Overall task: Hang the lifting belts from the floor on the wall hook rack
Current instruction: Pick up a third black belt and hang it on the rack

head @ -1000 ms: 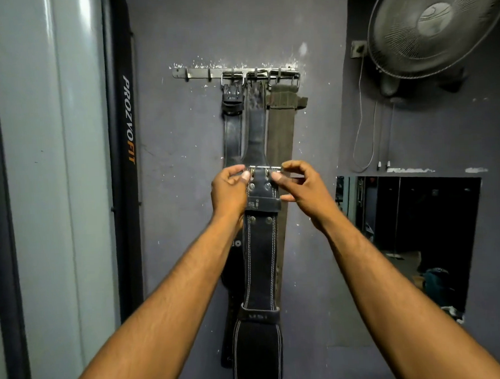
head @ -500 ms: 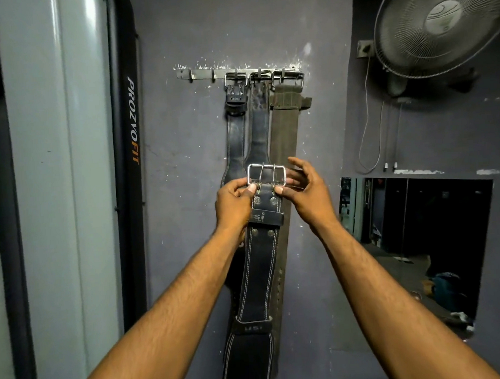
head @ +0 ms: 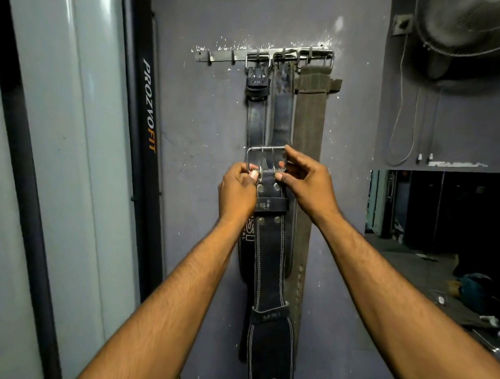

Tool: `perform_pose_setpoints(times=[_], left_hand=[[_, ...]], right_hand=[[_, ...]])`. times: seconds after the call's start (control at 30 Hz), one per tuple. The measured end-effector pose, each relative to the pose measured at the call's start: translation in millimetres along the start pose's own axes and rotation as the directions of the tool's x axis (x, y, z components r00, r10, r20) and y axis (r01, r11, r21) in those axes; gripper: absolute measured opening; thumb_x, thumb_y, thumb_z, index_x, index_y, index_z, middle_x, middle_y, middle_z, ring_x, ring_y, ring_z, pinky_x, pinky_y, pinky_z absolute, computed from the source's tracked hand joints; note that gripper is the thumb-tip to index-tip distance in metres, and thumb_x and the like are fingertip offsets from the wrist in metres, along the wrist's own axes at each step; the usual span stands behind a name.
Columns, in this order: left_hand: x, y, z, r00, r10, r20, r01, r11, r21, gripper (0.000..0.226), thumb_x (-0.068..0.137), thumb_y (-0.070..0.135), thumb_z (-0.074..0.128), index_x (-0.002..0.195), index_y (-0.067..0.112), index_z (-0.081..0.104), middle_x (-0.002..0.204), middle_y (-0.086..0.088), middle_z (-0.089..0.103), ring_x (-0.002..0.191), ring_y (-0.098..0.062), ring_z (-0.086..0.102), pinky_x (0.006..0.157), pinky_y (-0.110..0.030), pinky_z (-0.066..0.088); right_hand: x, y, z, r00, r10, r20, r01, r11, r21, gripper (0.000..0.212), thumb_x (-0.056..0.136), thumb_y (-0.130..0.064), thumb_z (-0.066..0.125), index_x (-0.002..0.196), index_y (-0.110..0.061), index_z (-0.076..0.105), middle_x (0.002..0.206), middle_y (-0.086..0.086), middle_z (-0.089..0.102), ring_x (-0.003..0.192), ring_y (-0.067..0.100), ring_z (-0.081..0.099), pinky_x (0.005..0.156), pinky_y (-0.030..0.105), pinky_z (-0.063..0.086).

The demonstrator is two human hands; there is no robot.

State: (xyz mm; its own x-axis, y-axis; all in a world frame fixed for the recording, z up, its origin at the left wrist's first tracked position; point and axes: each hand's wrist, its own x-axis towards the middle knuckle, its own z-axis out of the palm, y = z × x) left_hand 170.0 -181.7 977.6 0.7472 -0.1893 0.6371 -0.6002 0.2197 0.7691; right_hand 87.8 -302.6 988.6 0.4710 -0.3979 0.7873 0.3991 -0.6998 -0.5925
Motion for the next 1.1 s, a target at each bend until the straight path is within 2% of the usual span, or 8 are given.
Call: perform_pose_setpoints(times=[0.17,0.27,0.33,0.57,0.7,0.87,1.0,1.1], left_hand=[[41.3,-21.7,-12.5,0.998,-0.006,-0.063,-0.001,0.993,-0.118,0.015,0.09,0.015,0.06,0.095,0.026,0.068,0.089,0.0,0.075,0.084,-0.019,0.073,0.081,-0.047,0.06],[69.8,-35.6,-18.5,0.994,0.019,-0.107,-0.034,0.99,-0.136,0.027,0.089,0.016,0.064,0.108,0.033,0.057,0.089,0.0,0.074,0.084,-0.019,0.072,0.081,-0.048,0.059],[92.3,-45.5,-20.5,0.993,0.063,-0.104,-0.076,0.989,-0.124,0.031,0.089,0.019,0.064,0.113,0.034,0.055,0.086,0.001,0.074,0.083,-0.019,0.072,0.08,-0.047,0.059],[161.7,-56.7,-15.1,0.979,0.175,-0.102,-0.183,0.981,-0.065,0.037,0.091,0.017,0.064,0.127,0.024,0.063,0.091,0.006,0.074,0.09,-0.011,0.07,0.09,-0.033,0.056],[218.8,-59.3,-5.7,0.973,0.211,-0.093,-0.219,0.973,-0.074,0.039,0.092,0.014,0.063,0.13,0.018,0.063,0.097,0.011,0.069,0.081,0.003,0.064,0.071,-0.002,0.049],[300.1,-47.5,8.7,0.961,0.255,-0.108,-0.266,0.958,-0.105,0.039,0.092,0.013,0.063,0.131,0.014,0.06,0.123,-0.003,0.069,0.106,-0.014,0.067,0.096,-0.034,0.055],[371.3,-22.8,20.0,0.952,0.277,-0.128,-0.293,0.947,-0.132,0.042,0.09,0.015,0.065,0.132,0.015,0.06,0.126,-0.005,0.067,0.109,-0.018,0.066,0.098,-0.038,0.054],[430.6,-11.4,30.5,0.939,0.314,-0.138,-0.328,0.941,-0.089,0.038,0.081,0.021,0.066,0.119,0.021,0.07,0.122,0.0,0.07,0.107,-0.018,0.068,0.095,-0.04,0.056]], right_hand=[[14.2,6.4,38.0,0.99,-0.103,0.099,0.115,0.985,-0.126,0.071,0.095,-0.017,0.066,0.155,-0.027,0.031,0.155,0.0,0.044,0.135,0.01,0.048,0.111,0.022,0.039],[32.8,15.9,64.7,0.991,-0.124,0.052,0.132,0.973,-0.188,0.069,0.097,-0.017,0.064,0.156,-0.022,0.029,0.153,0.006,0.045,0.132,0.018,0.051,0.094,-0.002,0.037],[52.9,22.3,80.2,0.99,-0.138,0.023,0.139,0.964,-0.225,0.068,0.096,-0.017,0.064,0.155,-0.019,0.031,0.15,0.01,0.05,0.124,0.017,0.056,0.086,-0.006,0.036],[113.2,40.9,112.4,0.988,-0.147,-0.039,0.133,0.96,-0.248,0.066,0.096,-0.015,0.064,0.155,-0.016,0.035,0.122,-0.016,0.052,0.08,-0.03,0.05,0.074,-0.011,0.032],[165.8,47.9,124.6,0.981,-0.188,-0.044,0.171,0.952,-0.254,0.061,0.093,-0.012,0.068,0.149,-0.013,0.044,0.124,-0.011,0.057,0.084,-0.012,0.058,0.079,-0.003,0.041],[261.8,56.3,138.3,0.963,-0.264,-0.053,0.242,0.935,-0.258,0.061,0.083,-0.03,0.075,0.14,-0.019,0.054,0.131,0.008,0.062,0.115,0.022,0.062,0.101,0.043,0.053],[346.9,49.8,142.0,0.948,-0.3,-0.103,0.266,0.929,-0.255,0.067,0.072,-0.04,0.078,0.132,-0.015,0.062,0.126,0.01,0.063,0.115,0.025,0.063,0.102,0.043,0.054],[389.8,35.4,139.3,0.935,-0.341,-0.098,0.294,0.9,-0.32,0.053,0.076,-0.034,0.077,0.121,-0.007,0.067,0.12,0.008,0.064,0.111,0.021,0.061,0.098,0.028,0.05]])
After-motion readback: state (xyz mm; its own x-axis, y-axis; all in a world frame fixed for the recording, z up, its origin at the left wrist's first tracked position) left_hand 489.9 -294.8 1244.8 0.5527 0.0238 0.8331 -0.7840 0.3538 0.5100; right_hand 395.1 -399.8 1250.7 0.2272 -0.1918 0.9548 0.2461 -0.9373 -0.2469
